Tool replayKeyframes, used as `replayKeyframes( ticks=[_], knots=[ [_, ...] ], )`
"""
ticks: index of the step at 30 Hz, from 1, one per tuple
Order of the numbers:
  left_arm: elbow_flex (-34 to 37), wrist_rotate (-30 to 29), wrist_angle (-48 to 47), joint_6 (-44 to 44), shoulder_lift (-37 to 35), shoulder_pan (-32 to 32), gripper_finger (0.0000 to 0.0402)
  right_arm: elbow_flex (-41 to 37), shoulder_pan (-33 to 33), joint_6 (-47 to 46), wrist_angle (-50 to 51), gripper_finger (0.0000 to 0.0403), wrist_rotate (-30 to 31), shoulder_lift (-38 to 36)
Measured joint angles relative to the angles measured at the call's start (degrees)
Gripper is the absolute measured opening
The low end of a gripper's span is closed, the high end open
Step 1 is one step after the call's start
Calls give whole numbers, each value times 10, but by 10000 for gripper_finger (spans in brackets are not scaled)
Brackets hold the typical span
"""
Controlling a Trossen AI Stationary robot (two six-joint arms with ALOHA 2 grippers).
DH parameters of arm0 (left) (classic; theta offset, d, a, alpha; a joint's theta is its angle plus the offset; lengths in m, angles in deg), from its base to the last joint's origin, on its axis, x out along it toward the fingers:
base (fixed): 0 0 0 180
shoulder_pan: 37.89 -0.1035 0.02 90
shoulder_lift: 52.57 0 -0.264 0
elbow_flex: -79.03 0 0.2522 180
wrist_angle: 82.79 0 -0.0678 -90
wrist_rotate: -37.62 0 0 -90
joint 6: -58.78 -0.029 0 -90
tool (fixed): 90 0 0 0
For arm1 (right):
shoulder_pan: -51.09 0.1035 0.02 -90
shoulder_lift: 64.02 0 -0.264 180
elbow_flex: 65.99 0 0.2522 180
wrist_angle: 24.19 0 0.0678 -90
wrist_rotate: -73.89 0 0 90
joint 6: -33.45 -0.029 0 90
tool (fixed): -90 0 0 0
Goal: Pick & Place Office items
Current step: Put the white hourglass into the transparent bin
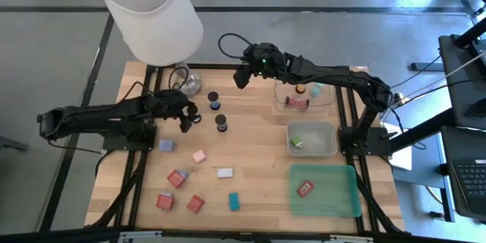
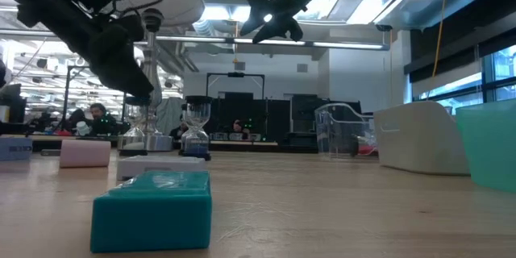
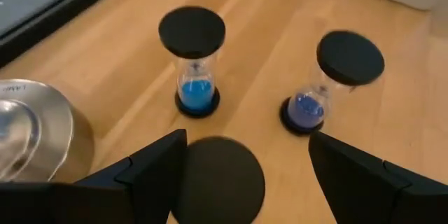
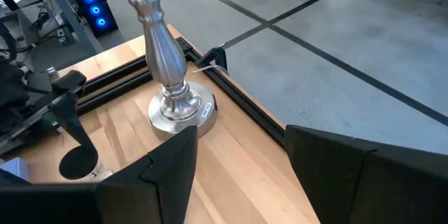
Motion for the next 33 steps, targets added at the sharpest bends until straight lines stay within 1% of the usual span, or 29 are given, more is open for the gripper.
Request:
replayKeyframes(
  ticks=[6,10,18,28,33],
  knots=[
    [0,-7,-8,-53,-14,0,297,0,-3,0,0,219,0,0],
    [-1,-11,-39,-58,-13,0,297,0,-3,0,0,219,2,0],
    [0,-51,-43,-61,-12,0,297,0,-3,0,0,219,2,0],
    [1,-48,-37,-61,-12,0,297,0,-4,1,0,219,2,0],
    [1,-46,-2,-66,-12,0,297,0,-5,1,0,219,2,0]
  ],
)
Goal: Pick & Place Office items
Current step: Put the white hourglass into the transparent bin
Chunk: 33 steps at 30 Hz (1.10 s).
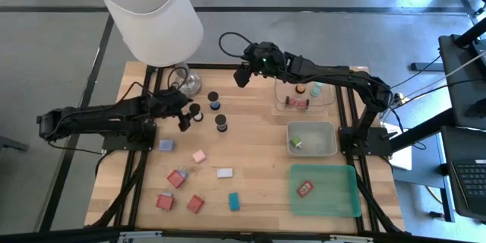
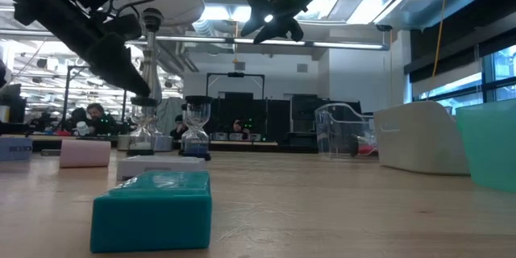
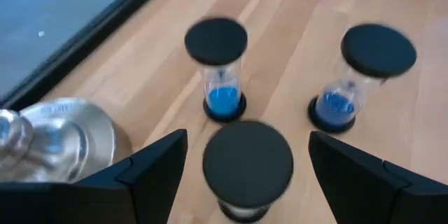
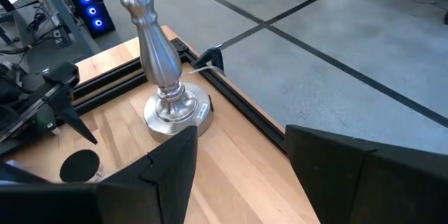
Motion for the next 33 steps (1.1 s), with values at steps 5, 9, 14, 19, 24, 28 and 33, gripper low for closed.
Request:
replayKeyframes(
  ticks=[5,9,14,19,24,28,33],
  knots=[
    [0,0,12,-12,0,0,297,0,0,0,0,219,0,0],
    [0,0,-7,-11,0,0,297,0,0,0,0,219,0,0],
    [0,0,-40,7,2,0,297,0,0,-1,0,219,0,0],
    [0,0,-38,10,10,0,297,0,-1,-1,0,219,0,0],
    [0,0,-37,26,33,0,297,0,-1,-1,0,219,0,0],
    [0,-4,-24,33,52,0,297,0,-1,-1,0,219,0,0],
    [0,-19,4,40,70,0,297,0,-1,-1,0,219,0,0]
  ],
)
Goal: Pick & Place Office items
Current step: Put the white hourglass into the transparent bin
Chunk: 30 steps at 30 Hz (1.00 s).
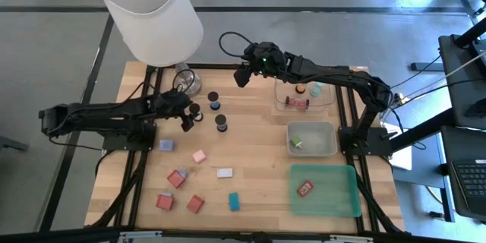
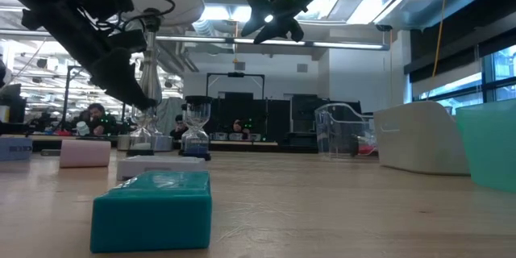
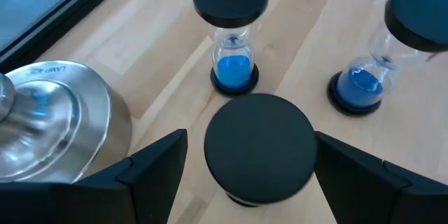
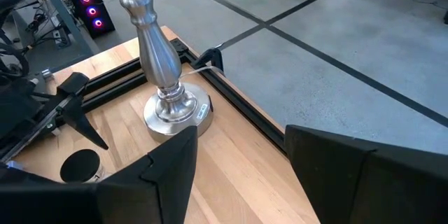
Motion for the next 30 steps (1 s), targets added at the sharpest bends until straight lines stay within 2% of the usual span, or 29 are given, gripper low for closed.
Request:
replayKeyframes(
  ticks=[6,12,17,22,30],
  knots=[
    [0,-1,3,2,6,0,278,0,0,0,0,219,0,0],
    [0,-1,24,2,6,0,211,0,0,0,0,219,0,0],
    [0,-11,68,21,2,0,209,0,0,0,0,219,0,0],
    [0,-12,150,30,-31,0,209,0,0,-22,0,219,-5,0],
    [0,-32,300,-47,-105,0,209,0,-3,-77,-30,219,-114,-1]
  ],
)
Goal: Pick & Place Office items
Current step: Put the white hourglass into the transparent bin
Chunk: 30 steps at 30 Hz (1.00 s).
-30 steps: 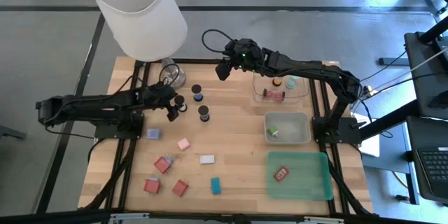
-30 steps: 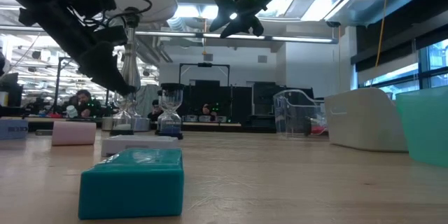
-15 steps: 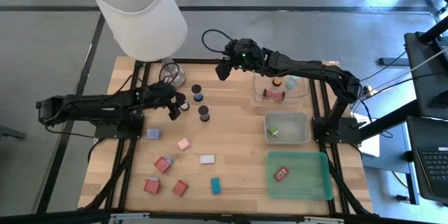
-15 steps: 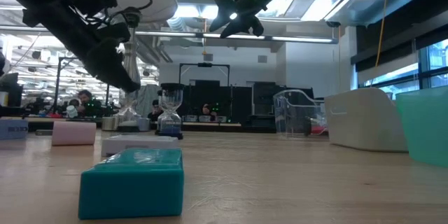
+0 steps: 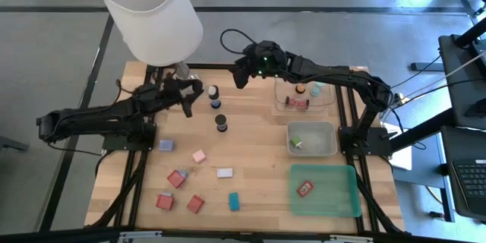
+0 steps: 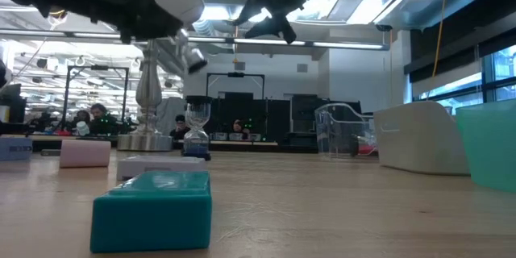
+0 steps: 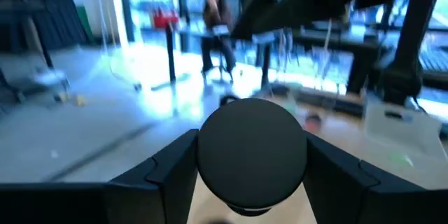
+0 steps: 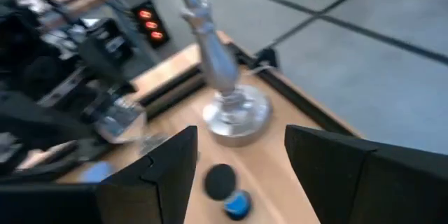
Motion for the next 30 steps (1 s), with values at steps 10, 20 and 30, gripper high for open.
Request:
replayKeyframes(
  ticks=[10,20,30],
  knots=[
    [0,-5,147,-100,-25,0,210,0,-44,-173,-105,241,-216,0],
    [-1,19,282,-174,-16,0,211,0,-74,-397,-234,317,-337,0],
    [-15,54,279,-154,17,0,212,0,-60,-406,-231,323,-353,0]
  ],
)
